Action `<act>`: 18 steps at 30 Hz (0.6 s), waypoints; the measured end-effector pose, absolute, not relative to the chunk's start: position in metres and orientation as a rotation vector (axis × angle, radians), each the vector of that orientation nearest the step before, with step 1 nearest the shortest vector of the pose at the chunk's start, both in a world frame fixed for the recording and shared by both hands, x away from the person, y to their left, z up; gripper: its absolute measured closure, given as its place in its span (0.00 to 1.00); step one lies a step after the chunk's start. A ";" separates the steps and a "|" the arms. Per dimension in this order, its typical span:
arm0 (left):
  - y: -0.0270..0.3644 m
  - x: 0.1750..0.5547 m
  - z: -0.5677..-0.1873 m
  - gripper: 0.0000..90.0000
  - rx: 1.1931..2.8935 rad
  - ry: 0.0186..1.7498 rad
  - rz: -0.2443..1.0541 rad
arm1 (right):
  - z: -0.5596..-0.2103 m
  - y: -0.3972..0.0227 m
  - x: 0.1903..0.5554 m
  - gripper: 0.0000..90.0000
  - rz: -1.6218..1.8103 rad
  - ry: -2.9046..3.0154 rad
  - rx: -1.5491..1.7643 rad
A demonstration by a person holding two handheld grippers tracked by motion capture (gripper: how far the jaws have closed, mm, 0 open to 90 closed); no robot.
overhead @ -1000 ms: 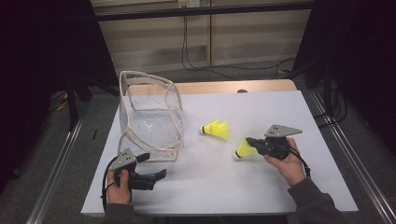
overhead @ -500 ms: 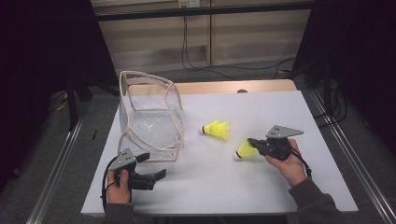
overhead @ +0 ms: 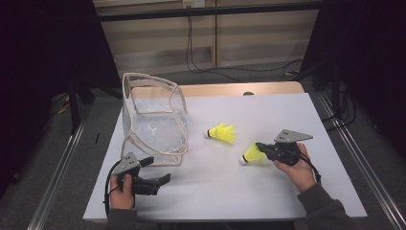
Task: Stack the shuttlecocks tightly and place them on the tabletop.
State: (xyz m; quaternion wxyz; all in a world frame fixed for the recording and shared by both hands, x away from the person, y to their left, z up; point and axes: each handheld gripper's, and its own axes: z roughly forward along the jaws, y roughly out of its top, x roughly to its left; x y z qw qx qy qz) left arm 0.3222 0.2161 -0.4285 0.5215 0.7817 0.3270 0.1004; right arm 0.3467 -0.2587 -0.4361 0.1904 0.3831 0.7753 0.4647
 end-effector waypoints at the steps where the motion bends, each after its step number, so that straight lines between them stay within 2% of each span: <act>1: 0.216 0.322 -0.428 0.04 1.874 0.779 0.244 | -0.436 -0.259 0.347 1.00 1.305 2.179 1.077; 18: 0.216 0.322 -0.429 0.04 1.873 0.782 0.237 | -0.441 -0.261 0.346 1.00 1.296 2.180 1.084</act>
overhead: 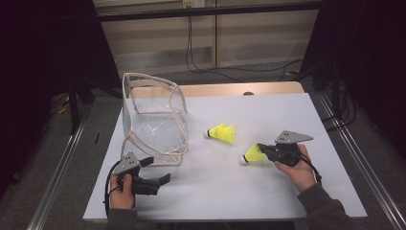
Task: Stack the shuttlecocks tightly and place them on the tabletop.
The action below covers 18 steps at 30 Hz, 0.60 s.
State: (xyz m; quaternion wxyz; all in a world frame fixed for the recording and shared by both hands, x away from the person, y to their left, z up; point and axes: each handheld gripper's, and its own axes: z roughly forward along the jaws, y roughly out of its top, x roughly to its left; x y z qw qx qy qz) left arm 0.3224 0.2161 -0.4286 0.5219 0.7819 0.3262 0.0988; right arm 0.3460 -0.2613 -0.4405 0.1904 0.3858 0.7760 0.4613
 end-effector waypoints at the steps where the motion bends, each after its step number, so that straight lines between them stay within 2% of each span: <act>1: 0.216 0.322 -0.428 0.04 1.874 0.781 0.237 | -0.441 -0.262 0.346 1.00 1.292 2.181 1.087; 18: 0.216 0.322 -0.428 0.04 1.876 0.779 0.245 | -0.447 -0.272 0.340 1.00 1.290 2.186 1.110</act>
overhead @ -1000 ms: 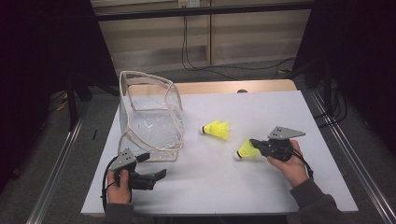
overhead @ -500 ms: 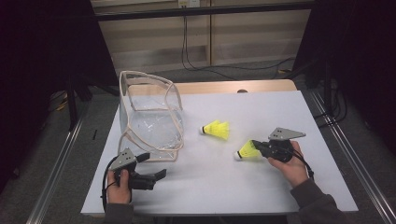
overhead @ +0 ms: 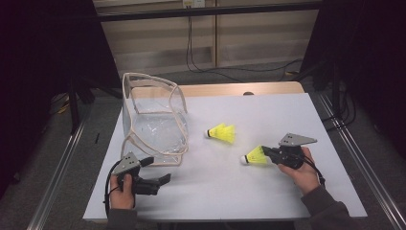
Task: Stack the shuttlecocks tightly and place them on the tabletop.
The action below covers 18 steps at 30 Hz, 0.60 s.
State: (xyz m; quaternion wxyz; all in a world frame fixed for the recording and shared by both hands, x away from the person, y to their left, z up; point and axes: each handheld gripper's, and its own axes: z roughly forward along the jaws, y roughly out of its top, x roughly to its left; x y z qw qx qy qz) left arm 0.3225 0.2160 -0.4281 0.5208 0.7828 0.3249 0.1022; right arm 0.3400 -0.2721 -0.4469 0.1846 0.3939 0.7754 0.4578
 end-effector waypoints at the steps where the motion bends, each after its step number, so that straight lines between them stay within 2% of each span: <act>1: 0.216 0.322 -0.428 0.04 1.876 0.779 0.246 | -0.447 -0.273 0.340 1.00 1.299 2.178 1.113; 18: 0.215 0.322 -0.428 0.04 1.869 0.780 0.241 | -0.443 -0.285 0.334 0.97 1.329 2.144 1.158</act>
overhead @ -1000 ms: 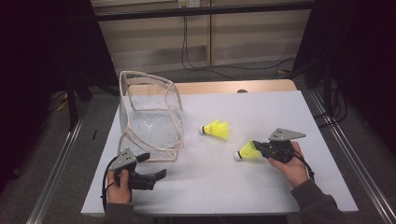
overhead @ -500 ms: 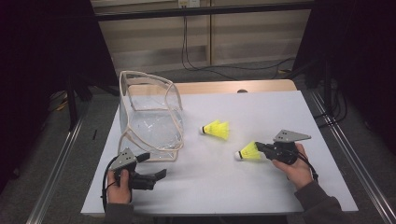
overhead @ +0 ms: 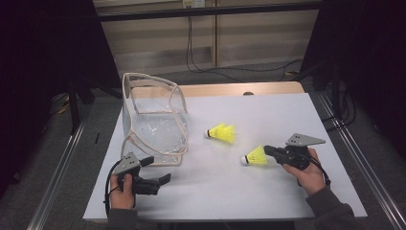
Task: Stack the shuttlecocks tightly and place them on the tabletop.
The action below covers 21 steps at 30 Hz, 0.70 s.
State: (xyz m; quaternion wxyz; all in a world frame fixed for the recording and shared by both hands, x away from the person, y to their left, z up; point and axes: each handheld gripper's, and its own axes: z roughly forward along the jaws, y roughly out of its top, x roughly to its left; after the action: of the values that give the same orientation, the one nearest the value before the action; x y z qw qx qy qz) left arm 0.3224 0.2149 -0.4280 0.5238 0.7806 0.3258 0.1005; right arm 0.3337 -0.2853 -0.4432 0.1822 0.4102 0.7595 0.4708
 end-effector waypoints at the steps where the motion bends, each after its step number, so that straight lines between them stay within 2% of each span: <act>1: 0.215 0.322 -0.428 0.04 1.868 0.780 0.240 | -0.443 -0.286 0.333 0.96 1.331 2.143 1.155; 9: 0.214 0.323 -0.428 0.04 1.873 0.776 0.238 | -0.436 -0.292 0.330 0.94 1.352 2.116 1.172; 12: 0.214 0.322 -0.428 0.04 1.875 0.778 0.239 | -0.432 -0.293 0.328 0.89 1.346 2.104 1.181; 16: 0.214 0.323 -0.428 0.04 1.875 0.777 0.240 | -0.427 -0.293 0.326 0.77 1.354 2.081 1.192; 21: 0.214 0.323 -0.428 0.04 1.875 0.777 0.241 | -0.422 -0.293 0.325 0.66 1.375 2.065 1.196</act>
State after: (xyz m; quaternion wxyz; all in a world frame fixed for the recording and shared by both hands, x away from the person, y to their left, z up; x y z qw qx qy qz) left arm 0.3225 0.2137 -0.4279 0.5215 0.7827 0.3244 0.1008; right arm 0.3254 -0.2929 -0.4221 0.1925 0.4263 0.7358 0.4898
